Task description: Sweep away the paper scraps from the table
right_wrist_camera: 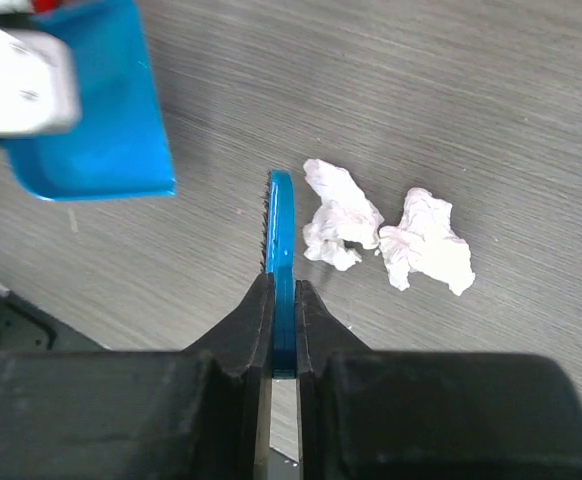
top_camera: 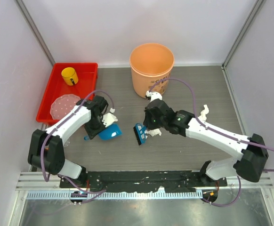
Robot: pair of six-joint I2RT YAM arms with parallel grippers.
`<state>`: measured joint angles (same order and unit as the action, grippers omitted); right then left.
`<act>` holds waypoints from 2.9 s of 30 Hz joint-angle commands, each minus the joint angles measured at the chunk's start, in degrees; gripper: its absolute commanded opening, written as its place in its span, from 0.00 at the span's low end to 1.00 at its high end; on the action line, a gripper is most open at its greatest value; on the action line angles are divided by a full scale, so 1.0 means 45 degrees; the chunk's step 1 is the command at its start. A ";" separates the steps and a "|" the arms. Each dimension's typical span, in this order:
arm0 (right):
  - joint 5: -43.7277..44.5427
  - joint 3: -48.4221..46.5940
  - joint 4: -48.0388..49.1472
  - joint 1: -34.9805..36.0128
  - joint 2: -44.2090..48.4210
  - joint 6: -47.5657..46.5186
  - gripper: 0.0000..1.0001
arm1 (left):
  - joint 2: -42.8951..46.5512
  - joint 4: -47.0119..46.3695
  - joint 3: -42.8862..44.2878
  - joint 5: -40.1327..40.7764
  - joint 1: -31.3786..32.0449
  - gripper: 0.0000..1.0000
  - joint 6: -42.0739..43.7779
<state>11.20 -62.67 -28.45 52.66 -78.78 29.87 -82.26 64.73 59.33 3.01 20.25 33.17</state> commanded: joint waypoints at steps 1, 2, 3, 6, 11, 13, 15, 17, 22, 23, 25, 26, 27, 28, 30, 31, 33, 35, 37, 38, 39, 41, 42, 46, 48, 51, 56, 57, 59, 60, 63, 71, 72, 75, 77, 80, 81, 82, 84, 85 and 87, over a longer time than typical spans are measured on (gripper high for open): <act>0.0106 -0.1204 -0.0551 -0.0042 0.2014 0.0353 0.01 | -0.0955 -0.0165 0.0233 0.0171 0.0811 0.00 -0.0241; 0.1211 -0.1441 -0.1598 -0.0120 0.2251 0.0587 0.01 | -0.1055 -0.0224 0.0291 0.0249 0.0890 0.00 -0.0261; 0.1840 -0.1695 -0.2343 -0.0237 0.2428 0.0976 0.01 | -0.1153 -0.0282 0.0292 0.0366 0.0987 0.00 -0.0319; 0.5041 -0.2147 -0.5371 -0.0862 0.2605 0.1505 0.01 | -0.1407 -0.0633 0.0175 0.0387 0.1960 0.00 -0.0436; 0.7335 -0.1659 -0.7293 -0.1643 0.1690 0.1801 0.01 | -0.2439 -0.1024 0.0329 0.0524 0.3155 0.00 -0.0535; 0.6966 -0.1250 -0.6632 -0.1645 0.1357 0.1142 0.01 | -0.2870 -0.1181 0.0622 0.0543 0.3293 0.00 -0.0554; 0.6034 -0.0724 -0.5187 -0.1644 0.0830 0.0767 0.01 | -0.3476 -0.1278 0.0818 0.0641 0.3390 0.00 -0.0574; 0.5074 -0.0468 -0.3514 -0.1645 0.0419 0.0221 0.01 | -0.3770 -0.1337 0.1014 0.0641 0.3487 0.00 -0.0535; 0.2709 -0.0584 -0.0618 -0.0709 -0.0422 0.0277 0.01 | -0.4298 -0.1844 0.1385 0.0192 0.3840 0.00 -0.0535; 0.2493 -0.0623 0.0297 -0.0514 -0.0519 0.0199 0.01 | -0.4376 -0.1981 0.1405 0.0153 0.3840 0.00 -0.0515; 0.2258 -0.0876 0.0967 0.0070 -0.0908 0.0004 0.01 | -0.4610 -0.2216 0.1541 0.0056 0.3840 0.00 -0.0574; 0.2005 -0.0935 0.1589 0.0306 -0.1007 -0.0055 0.01 | -0.4650 -0.2236 0.1581 -0.0081 0.3820 0.00 -0.0554; 0.1713 -0.1129 0.1846 0.0444 -0.1124 -0.0229 0.01 | -0.4708 -0.2391 0.1581 -0.0295 0.3820 0.00 -0.0554; 0.1459 -0.1266 0.2023 0.0755 -0.1319 -0.0231 0.01 | -0.4747 -0.2450 0.1600 -0.0374 0.3820 0.00 -0.0574; 0.0891 -0.1597 0.2531 0.1010 -0.1437 -0.0173 0.01 | -0.4747 -0.2664 0.1601 -0.0530 0.3801 0.00 -0.0612; 0.0870 -0.1716 0.2590 0.1128 -0.1438 -0.0192 0.01 | -0.4690 -0.2762 0.1581 -0.0589 0.3781 0.00 -0.0729; 0.1549 -0.2047 0.2358 0.1363 -0.1302 -0.0211 0.01 | -0.4553 -0.3074 0.1562 -0.0629 0.3626 0.00 -0.0827; 0.2254 -0.2166 0.1814 0.1383 -0.0894 -0.0289 0.01 | -0.4281 -0.3309 0.1503 -0.1038 0.3431 0.00 -0.1061; 0.3366 -0.2282 0.0976 0.1383 -0.0619 -0.0561 0.01 | -0.4085 -0.3660 0.1406 -0.0981 0.3079 0.00 -0.1256; 0.3718 -0.2361 0.0641 0.1383 -0.0386 -0.0679 0.01 | -0.3871 -0.3816 0.1367 -0.0961 0.2981 0.00 -0.1296; 0.4495 -0.2535 0.0309 0.1383 -0.0267 -0.0796 0.01 | -0.3753 -0.4069 0.1328 -0.0961 0.2768 0.00 -0.1335; 0.5241 -0.2731 -0.0684 0.1383 -0.0013 -0.0972 0.01 | -0.3480 -0.4344 0.1152 -0.0999 0.2591 0.00 -0.1452; 0.5612 -0.2848 -0.0961 0.1363 0.0317 -0.1050 0.01 | -0.3149 -0.4500 0.1132 -0.1058 0.2435 0.00 -0.1491; 0.7524 -0.2869 -0.1957 0.1344 0.1372 -0.1246 0.01 | -0.2366 -0.4483 0.1423 -0.1546 0.1674 0.00 -0.2037; 0.8035 -0.2733 -0.2193 0.1208 0.1976 -0.1363 0.01 | -0.2132 -0.4151 0.2065 -0.1800 0.1049 0.00 -0.2350; 0.8818 -0.2577 -0.2720 0.0857 0.2467 -0.1286 0.01 | -0.1955 -0.3565 0.3351 -0.2132 0.0209 0.00 -0.2585; 0.6269 -0.2109 -0.3269 -0.3355 0.3307 -0.1460 0.01 | -0.2344 -0.3115 0.5912 -0.1100 -0.0242 0.00 -0.2761; 0.6009 -0.2069 -0.3230 -0.3905 0.3405 -0.1809 0.01 | -0.2500 -0.3076 0.6961 -0.0982 -0.0262 0.00 -0.2858; 0.6045 -0.2088 -0.3132 -0.5060 0.3484 -0.2163 0.01 | -0.3143 -0.2824 0.8273 -0.0941 -0.0262 0.00 -0.2937; 0.6046 -0.2127 -0.3132 -0.5256 0.3465 -0.2319 0.01 | -0.3436 -0.2783 0.9827 -0.0961 -0.0242 0.00 -0.2995; 0.5736 -0.2400 -0.3151 -0.5804 0.3309 -0.2691 0.01 | -0.5309 -0.2004 1.4077 -0.0065 0.0030 0.00 -0.3171; 0.6064 -0.2458 -0.3404 -0.6331 0.3113 -0.3393 0.01 | -0.9612 -0.4345 2.0181 0.6250 0.2740 0.00 0.1441; 0.6201 -0.2536 -0.3521 -0.6487 0.3152 -0.3511 0.01 | -0.9360 -0.5447 1.8686 0.6846 0.2978 0.00 0.2463; 0.6495 -0.2868 -0.3659 -0.6625 0.3249 -0.3920 0.01 | -0.9589 -0.8948 1.7559 0.8641 0.3643 0.00 0.5582; 0.6456 -0.3102 -0.3659 -0.6664 0.3405 -0.4059 0.01 | -0.9864 -1.1205 1.7596 0.9271 0.3859 0.00 0.7268; 0.6398 -0.3259 -0.3698 -0.6684 0.3601 -0.4137 0.01 | -1.0255 -1.4279 1.7151 0.9781 0.3996 0.00 1.0687; 0.6339 -0.3279 -0.3659 -0.6684 0.3640 -0.4157 0.01 | -1.0294 -1.5195 1.6896 0.9801 0.4015 0.00 1.2475; 0.6262 -0.3279 -0.3678 -0.6684 0.3660 -0.4176 0.01 | -1.0237 -1.6887 1.6546 0.9762 0.4016 0.00 1.3305; 0.6105 -0.3299 -0.3698 -0.6703 0.3718 -0.4235 0.01 | -1.0178 -1.8148 1.5704 0.9703 0.3996 0.00 1.4557; 0.6163 -0.3280 -0.3659 -0.6684 0.3738 -0.4332 0.01 | -1.0119 -1.8695 1.5547 0.9723 0.3996 0.00 1.5124; 0.6357 -0.3240 -0.3679 -0.6664 0.3699 -0.4430 0.01 | -0.9905 -1.8973 1.5098 0.9762 0.3996 0.00 1.5344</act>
<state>38.41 -75.11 -45.76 22.74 -63.35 11.73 -130.47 -3.16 129.36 43.55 38.85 88.20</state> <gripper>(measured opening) 0.130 0.170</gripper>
